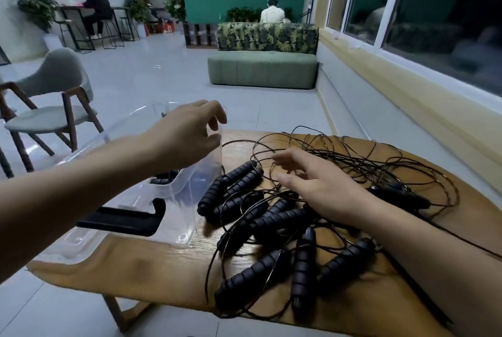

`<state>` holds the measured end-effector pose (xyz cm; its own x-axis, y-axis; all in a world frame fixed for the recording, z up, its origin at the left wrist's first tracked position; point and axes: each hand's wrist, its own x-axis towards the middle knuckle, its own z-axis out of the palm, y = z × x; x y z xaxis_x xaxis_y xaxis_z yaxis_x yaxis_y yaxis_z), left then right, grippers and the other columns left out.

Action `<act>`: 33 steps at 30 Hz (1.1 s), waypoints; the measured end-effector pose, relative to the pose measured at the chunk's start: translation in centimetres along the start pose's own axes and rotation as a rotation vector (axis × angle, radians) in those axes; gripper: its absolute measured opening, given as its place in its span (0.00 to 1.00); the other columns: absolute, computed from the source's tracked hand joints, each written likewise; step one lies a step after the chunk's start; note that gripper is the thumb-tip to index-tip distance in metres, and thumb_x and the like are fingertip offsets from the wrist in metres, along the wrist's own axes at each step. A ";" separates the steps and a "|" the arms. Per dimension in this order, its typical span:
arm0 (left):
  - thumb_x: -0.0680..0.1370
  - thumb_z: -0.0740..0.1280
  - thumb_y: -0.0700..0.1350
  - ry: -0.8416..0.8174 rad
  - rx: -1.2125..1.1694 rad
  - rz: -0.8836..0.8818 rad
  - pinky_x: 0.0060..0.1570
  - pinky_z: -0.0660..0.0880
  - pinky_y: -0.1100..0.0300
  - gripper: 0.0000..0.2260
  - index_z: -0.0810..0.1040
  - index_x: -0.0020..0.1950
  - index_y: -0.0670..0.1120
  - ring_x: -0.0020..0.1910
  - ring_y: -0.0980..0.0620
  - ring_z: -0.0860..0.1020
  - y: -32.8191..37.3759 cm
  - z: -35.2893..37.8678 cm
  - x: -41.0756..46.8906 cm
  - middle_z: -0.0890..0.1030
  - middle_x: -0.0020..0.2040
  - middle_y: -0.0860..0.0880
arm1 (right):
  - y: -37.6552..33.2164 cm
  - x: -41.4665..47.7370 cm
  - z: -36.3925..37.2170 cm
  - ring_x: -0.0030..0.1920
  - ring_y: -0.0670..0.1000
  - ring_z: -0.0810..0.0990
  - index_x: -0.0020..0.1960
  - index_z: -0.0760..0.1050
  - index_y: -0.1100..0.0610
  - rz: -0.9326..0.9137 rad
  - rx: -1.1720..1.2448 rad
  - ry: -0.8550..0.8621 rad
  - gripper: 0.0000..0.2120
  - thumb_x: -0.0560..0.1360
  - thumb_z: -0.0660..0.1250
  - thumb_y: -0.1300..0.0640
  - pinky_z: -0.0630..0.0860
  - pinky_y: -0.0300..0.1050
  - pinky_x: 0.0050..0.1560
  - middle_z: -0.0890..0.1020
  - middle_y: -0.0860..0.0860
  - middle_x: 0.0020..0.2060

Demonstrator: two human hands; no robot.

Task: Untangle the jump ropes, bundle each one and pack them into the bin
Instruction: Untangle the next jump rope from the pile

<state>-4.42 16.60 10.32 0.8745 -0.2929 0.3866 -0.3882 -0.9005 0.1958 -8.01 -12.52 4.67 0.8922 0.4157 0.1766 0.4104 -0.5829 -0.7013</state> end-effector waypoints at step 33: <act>0.78 0.71 0.49 -0.190 -0.154 -0.081 0.50 0.80 0.53 0.04 0.83 0.51 0.52 0.48 0.51 0.81 12.5 15.9 -2.6 0.84 0.45 0.54 | 18.6 -7.9 -6.9 0.73 0.58 0.71 0.85 0.59 0.39 0.437 -0.651 0.245 0.36 0.81 0.69 0.52 0.65 0.60 0.74 0.76 0.50 0.72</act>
<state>-6.95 0.98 -2.63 0.9379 -0.2900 0.1903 -0.3415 -0.8681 0.3603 -6.16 -31.45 -5.00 0.9818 -0.0625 0.1791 -0.0232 -0.9767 -0.2135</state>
